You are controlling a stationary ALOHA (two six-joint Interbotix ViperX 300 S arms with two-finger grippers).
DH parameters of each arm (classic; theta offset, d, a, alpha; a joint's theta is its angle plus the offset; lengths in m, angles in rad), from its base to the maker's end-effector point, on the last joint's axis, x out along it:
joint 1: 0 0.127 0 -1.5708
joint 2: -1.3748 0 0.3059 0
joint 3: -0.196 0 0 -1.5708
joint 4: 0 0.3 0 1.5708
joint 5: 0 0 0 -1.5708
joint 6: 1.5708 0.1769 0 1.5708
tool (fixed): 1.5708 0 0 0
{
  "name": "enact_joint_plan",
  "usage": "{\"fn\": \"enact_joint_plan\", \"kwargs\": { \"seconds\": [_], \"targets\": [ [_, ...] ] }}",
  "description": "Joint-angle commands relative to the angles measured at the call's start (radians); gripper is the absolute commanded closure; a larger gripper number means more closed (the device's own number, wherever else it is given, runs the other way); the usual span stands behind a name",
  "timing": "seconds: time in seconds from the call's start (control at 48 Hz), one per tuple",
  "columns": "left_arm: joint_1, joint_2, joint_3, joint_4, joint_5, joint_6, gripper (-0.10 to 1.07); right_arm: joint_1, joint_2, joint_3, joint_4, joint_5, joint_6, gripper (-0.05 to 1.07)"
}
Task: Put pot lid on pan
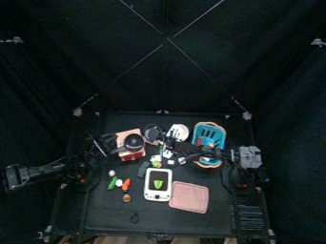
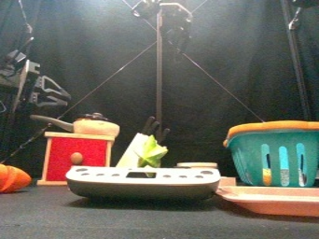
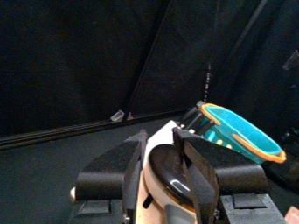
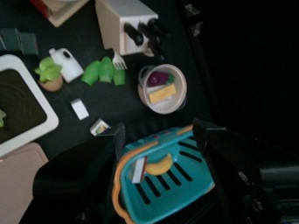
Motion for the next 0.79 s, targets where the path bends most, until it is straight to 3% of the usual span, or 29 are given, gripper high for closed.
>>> {"fn": "enact_joint_plan", "kwargs": {
  "seconds": [0.0, 0.417, 0.604, 0.771],
  "targets": [
    [-0.023, 0.002, -0.034, 0.058, -0.003, 0.002, 0.24, 0.02, -0.11, 0.117, -0.025, -0.038, 0.067, 0.08],
    [-0.127, 0.002, -0.061, 0.235, -0.003, 0.002, 0.24, 0.04, -0.385, 0.583, -0.026, -0.41, 0.364, 0.08],
    [-0.178, 0.002, -0.078, 0.322, 0.015, 0.002, 0.24, 0.04, -0.497, 0.788, -0.043, -0.666, 0.462, 0.08],
    [-0.25, 0.015, -0.129, 0.367, 0.118, 0.0, 0.24, 0.038, -0.594, 0.974, -0.092, -0.913, 0.554, 0.08]
  ]
}}
